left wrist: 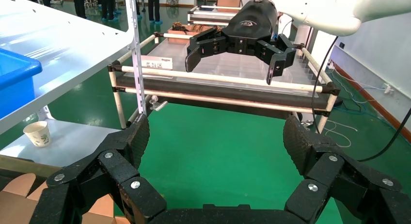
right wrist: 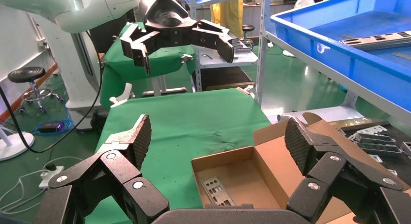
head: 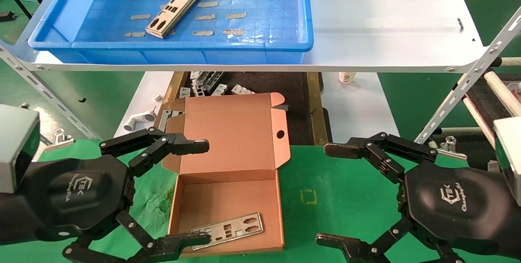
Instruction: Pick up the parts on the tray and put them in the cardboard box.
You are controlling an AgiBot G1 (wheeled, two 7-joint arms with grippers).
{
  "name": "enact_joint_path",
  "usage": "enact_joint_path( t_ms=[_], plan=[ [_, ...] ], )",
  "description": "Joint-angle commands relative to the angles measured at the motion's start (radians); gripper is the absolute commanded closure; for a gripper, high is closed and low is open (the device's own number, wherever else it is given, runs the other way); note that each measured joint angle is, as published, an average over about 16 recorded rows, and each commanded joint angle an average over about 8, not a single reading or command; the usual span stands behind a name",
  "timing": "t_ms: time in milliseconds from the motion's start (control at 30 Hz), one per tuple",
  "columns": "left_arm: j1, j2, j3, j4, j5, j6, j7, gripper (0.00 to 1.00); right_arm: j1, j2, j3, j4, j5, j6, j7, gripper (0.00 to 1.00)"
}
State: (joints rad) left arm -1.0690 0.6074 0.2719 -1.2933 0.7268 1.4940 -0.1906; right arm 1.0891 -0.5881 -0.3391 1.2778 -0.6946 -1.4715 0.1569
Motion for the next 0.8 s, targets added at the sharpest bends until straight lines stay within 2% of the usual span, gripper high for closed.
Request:
enact_joint_path(
  t_ms=[33, 800],
  plan=[
    [-0.001, 0.001, 0.002, 0.003, 0.001, 0.000, 0.001, 0.00, 0.000, 0.000, 0.000, 0.000, 0.000, 0.000, 0.000, 0.00],
    [-0.006, 0.004, 0.009, 0.011, 0.004, 0.001, 0.004, 0.00, 0.000, 0.000, 0.000, 0.000, 0.000, 0.000, 0.000, 0.00]
  ],
)
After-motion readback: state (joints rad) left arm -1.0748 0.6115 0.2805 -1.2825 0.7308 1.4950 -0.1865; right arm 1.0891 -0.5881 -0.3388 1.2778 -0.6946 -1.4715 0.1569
